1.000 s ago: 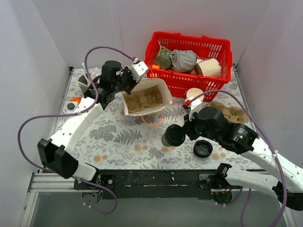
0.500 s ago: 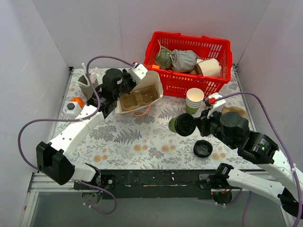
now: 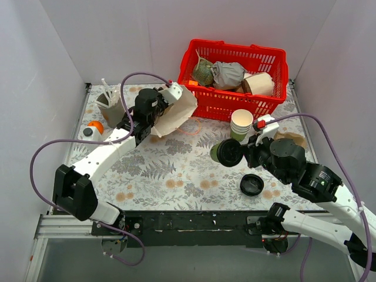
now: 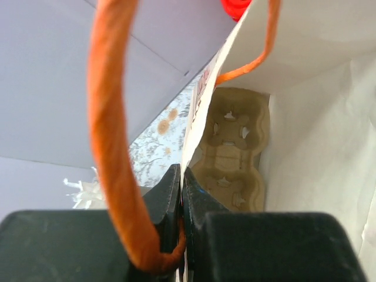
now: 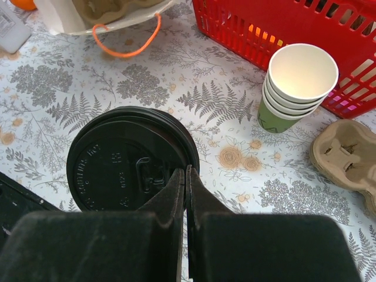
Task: Pack the takeout coffee
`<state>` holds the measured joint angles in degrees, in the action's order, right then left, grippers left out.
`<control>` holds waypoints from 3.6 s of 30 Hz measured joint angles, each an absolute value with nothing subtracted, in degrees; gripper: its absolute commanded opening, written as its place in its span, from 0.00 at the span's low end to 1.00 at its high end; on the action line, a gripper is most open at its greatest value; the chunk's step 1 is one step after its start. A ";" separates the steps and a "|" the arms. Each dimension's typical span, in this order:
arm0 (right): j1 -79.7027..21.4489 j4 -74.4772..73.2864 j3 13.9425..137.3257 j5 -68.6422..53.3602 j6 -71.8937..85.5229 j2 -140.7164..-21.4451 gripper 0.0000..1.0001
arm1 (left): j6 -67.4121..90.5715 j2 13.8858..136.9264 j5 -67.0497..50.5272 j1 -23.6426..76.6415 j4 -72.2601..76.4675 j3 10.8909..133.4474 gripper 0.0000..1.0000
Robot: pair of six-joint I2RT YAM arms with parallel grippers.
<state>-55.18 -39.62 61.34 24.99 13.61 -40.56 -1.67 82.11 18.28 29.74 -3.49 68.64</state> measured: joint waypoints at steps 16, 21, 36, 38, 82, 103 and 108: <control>-55.18 -38.68 61.12 27.81 13.32 -38.87 0.01 | 22.85 67.66 -5.41 33.98 -4.95 55.68 0.00; -55.18 -38.39 61.41 30.37 12.67 -34.74 0.01 | 27.92 65.76 -6.79 42.35 0.62 49.54 0.00; -55.09 -27.70 53.76 19.75 2.11 -26.11 0.01 | 37.26 76.73 4.27 55.02 8.67 52.95 0.00; -55.09 -27.99 54.39 19.70 1.54 -25.39 0.01 | 38.74 77.06 5.65 55.33 8.69 52.95 0.00; -77.84 -27.09 49.78 32.32 -45.25 -55.55 0.01 | 37.47 81.25 1.21 55.46 -6.98 66.83 0.00; -76.34 -24.60 45.01 39.00 -61.54 -59.59 0.01 | 33.08 80.79 -9.96 53.23 -11.73 68.45 0.00; -72.79 -22.17 42.85 37.32 -63.20 -59.59 0.01 | 31.90 80.79 -12.05 53.25 -12.08 68.42 0.00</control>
